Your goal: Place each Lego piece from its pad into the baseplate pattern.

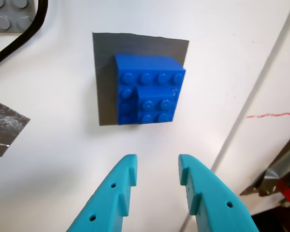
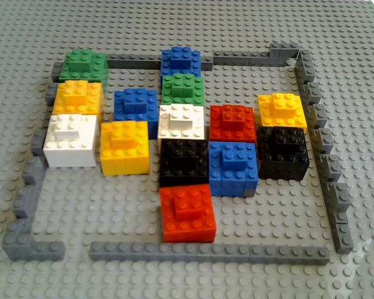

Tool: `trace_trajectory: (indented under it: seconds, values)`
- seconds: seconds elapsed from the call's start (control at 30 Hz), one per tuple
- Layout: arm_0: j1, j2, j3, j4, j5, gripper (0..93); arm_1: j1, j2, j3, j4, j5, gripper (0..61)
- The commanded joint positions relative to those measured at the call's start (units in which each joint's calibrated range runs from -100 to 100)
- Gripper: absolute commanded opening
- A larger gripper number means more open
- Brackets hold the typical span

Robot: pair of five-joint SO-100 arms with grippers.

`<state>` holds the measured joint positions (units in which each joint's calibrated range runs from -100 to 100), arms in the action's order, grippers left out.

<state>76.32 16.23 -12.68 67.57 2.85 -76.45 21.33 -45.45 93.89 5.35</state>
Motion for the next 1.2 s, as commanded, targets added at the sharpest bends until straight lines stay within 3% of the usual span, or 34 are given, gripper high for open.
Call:
trace_trajectory:
  seconds: [0.0,0.47,0.63,1.17]
  values:
    - [0.39,-0.18,-0.91,-0.27,0.25,10.6,-1.78,7.85,-14.82,0.09,0.29,22.7]
    - [-1.64,0.16,0.81,0.13,0.25,10.7,-2.65,15.58,-13.37,-7.64,0.19,22.3]
    - [-2.08,1.11,1.17,-0.03,0.25,17.7,-2.94,15.92,-12.02,-8.69,-0.05,22.3]
    - [-2.0,9.26,-8.49,0.29,0.25,18.3,-3.09,19.61,-12.56,-11.05,-0.59,21.0]
